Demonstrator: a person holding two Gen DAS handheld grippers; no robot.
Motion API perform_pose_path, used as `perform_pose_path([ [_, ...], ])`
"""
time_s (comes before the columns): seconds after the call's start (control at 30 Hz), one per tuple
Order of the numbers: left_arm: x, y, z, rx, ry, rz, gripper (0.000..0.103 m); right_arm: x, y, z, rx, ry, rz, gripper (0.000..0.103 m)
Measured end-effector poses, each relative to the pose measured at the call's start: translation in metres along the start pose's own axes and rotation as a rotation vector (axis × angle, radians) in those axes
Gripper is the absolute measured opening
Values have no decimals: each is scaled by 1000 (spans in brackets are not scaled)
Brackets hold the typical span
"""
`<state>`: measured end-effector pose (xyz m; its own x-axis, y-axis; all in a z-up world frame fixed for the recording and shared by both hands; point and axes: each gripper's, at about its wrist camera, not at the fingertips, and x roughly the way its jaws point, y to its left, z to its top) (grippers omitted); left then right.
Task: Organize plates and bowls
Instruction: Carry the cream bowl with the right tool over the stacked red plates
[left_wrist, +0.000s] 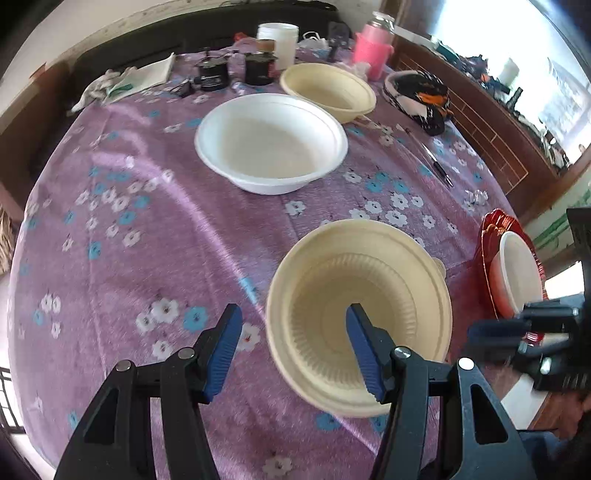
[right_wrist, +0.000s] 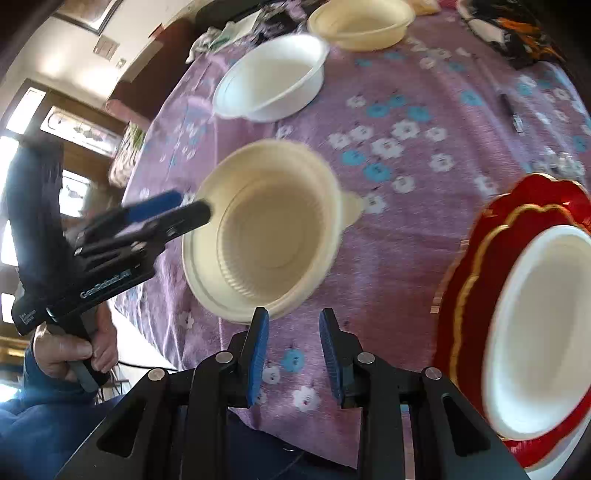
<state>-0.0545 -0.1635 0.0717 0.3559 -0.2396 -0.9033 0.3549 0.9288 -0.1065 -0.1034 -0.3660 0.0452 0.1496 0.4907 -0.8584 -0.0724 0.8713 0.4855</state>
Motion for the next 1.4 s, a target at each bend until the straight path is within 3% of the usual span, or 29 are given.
perform_pose_path([
  [0.17,1,3,-10,-26,11,-15,58,-15,-16,15,46,-68,-22,31],
  [0.37,9,4,-13,-28,27,-11,57,3,-21,21,90,-51,11,32],
  [0.47,13,3,-14,-23,39,-18,33,14,-20,21,99,-44,22,32],
  [0.53,14,0,-15,-12,39,0,25,15,-19,19,100,-58,27,27],
  [0.6,14,-3,-15,9,36,21,24,17,-16,17,92,-63,23,19],
  [0.87,2,-14,-11,60,-14,63,24,6,3,11,26,-125,-79,18],
  [1.4,-18,-46,0,161,-54,40,24,-40,1,-8,25,-234,-91,18],
])
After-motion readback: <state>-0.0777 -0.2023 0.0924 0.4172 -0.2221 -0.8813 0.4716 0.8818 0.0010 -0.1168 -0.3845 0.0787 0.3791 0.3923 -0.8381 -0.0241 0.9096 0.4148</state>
